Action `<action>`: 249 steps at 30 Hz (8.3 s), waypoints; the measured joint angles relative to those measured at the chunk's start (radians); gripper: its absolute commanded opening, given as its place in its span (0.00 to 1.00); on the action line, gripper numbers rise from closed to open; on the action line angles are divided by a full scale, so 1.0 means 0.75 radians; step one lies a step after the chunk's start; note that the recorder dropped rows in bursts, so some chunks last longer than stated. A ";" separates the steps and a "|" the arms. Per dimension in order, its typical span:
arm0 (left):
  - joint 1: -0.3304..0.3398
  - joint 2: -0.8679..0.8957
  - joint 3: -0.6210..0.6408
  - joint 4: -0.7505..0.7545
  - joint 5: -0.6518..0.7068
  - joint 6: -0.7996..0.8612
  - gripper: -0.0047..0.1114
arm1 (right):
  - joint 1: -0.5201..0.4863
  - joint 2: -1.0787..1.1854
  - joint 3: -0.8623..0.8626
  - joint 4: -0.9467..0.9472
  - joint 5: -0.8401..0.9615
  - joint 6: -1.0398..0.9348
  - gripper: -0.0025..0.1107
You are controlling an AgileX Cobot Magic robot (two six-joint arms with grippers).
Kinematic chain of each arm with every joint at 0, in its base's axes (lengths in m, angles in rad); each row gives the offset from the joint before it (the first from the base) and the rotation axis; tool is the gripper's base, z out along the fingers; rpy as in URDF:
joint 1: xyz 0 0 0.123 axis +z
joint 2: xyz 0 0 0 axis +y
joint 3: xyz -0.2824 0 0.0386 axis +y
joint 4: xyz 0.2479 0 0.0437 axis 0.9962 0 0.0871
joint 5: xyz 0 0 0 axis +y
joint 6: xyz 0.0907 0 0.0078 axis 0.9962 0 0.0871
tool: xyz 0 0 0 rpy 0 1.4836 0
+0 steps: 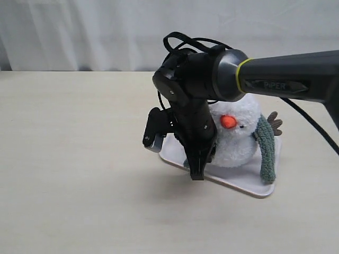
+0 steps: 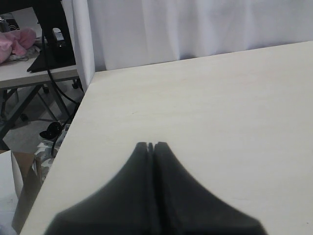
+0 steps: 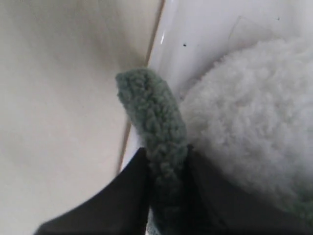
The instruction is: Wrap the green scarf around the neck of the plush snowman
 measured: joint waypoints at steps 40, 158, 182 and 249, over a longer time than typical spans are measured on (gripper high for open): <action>0.000 0.000 0.000 0.000 0.000 0.000 0.04 | -0.005 -0.709 0.014 0.060 0.001 0.938 0.47; 0.000 0.000 0.000 0.000 0.000 0.000 0.04 | -0.424 -0.431 1.061 1.478 -1.055 -0.215 0.06; 0.000 0.000 0.000 0.000 0.000 0.000 0.04 | -0.424 -0.826 1.061 1.787 -0.193 -0.461 0.61; 0.000 0.000 0.000 0.000 0.000 0.000 0.04 | -0.424 -0.557 0.499 0.471 -0.853 0.126 0.31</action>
